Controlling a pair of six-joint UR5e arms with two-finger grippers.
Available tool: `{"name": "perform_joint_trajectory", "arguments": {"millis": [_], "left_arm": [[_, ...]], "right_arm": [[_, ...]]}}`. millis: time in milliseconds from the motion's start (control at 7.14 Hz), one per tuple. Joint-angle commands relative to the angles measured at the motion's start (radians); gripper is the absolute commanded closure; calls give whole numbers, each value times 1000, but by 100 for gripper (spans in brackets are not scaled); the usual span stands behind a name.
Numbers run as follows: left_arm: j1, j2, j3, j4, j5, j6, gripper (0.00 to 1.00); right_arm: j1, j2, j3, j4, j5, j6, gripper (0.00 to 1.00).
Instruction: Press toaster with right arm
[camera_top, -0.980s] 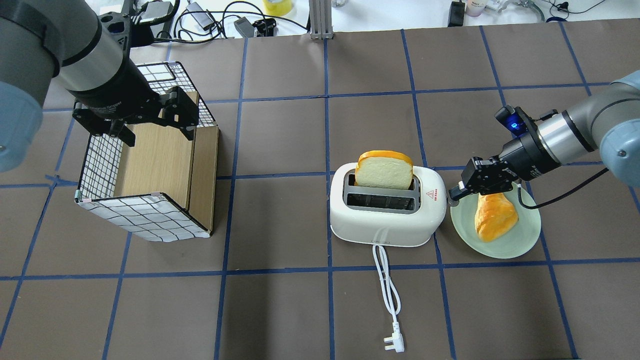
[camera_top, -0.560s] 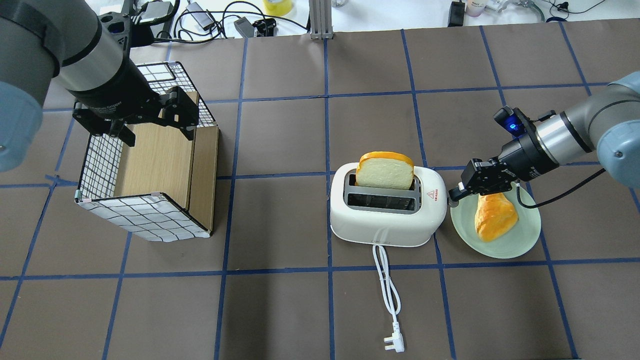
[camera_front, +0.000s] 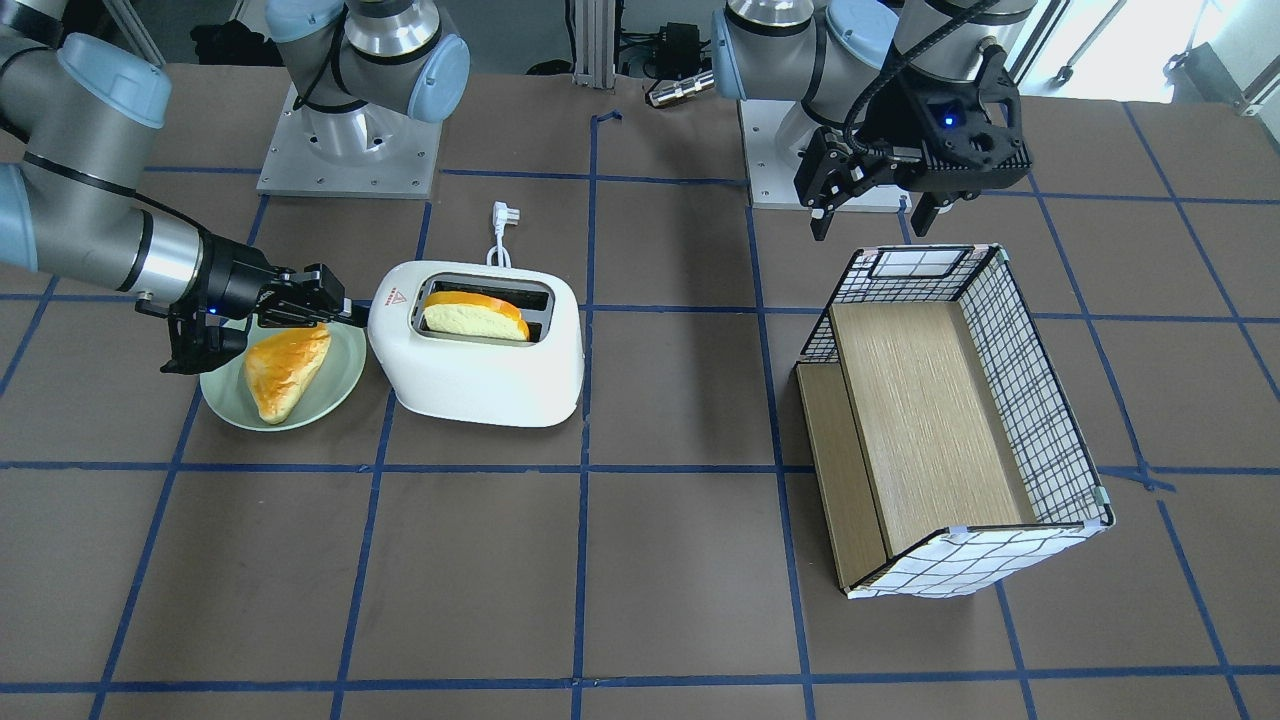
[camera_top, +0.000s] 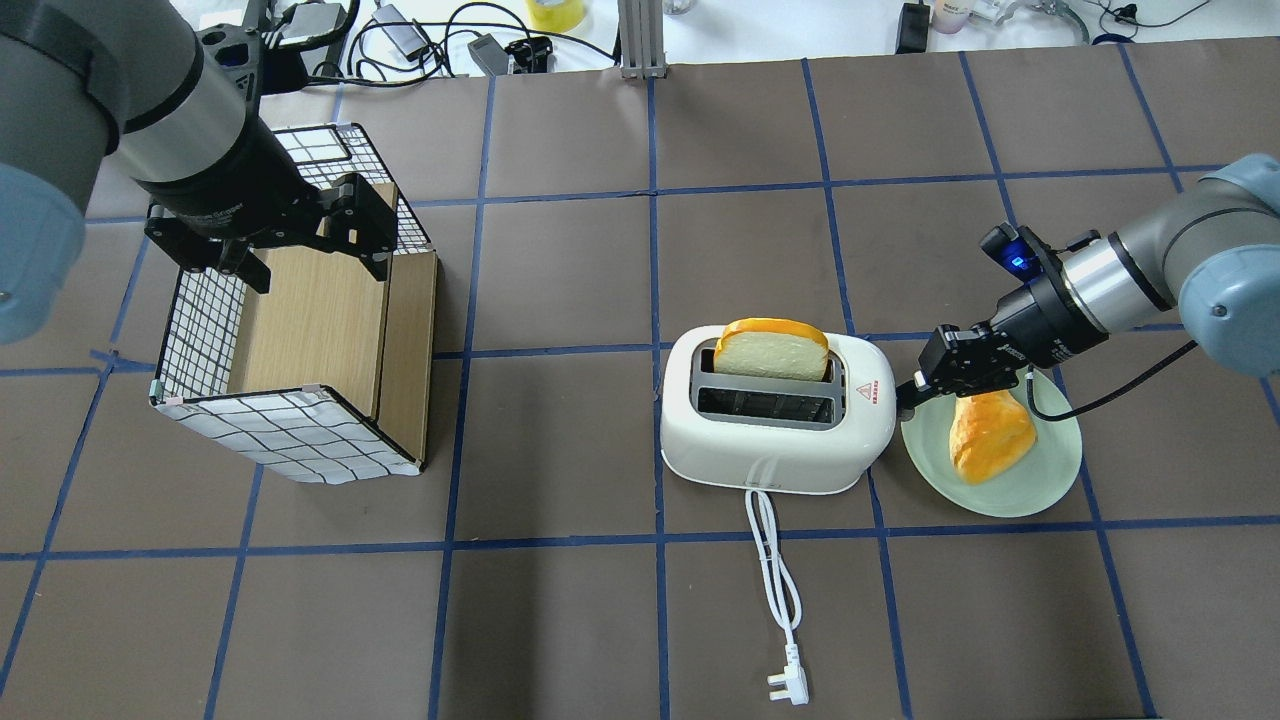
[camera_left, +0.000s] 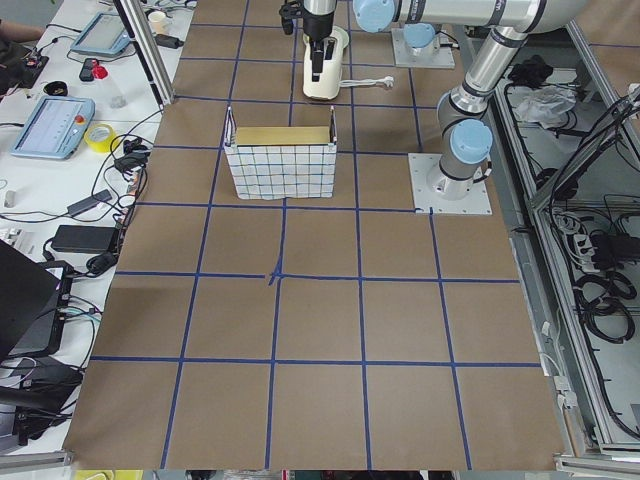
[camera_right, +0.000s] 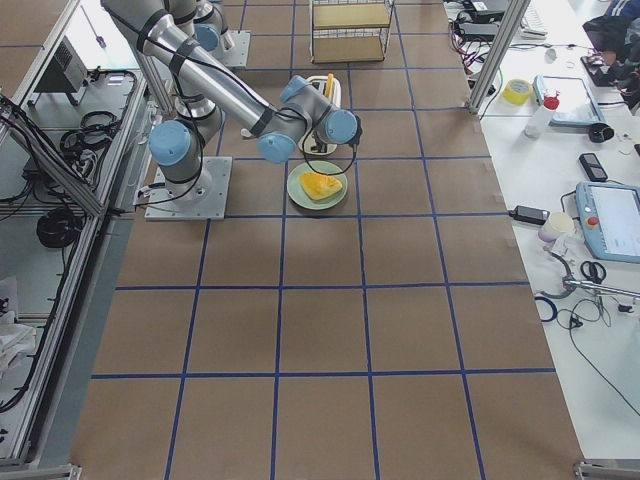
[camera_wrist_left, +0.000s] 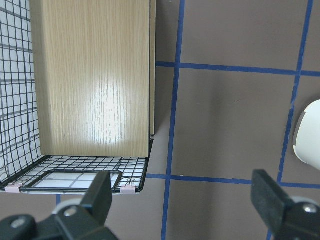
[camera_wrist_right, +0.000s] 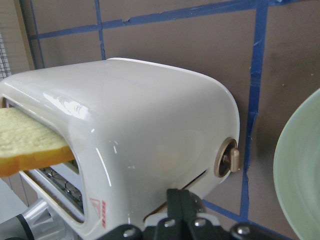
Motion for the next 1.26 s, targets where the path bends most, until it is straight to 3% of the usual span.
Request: {"name": "perform_joint_trajectory", "arguments": {"millis": [0,840,1120], "left_arm": [[0,0,0,0,0,0,0],[0,0,0,0,0,0,0],[0,0,0,0,0,0,0]], "right_arm": [[0,6,29,-34,-4,-2,100],[0,20,54,-75,-44,33,100],[6,-26,-1,-62,-87,223,100]]}}
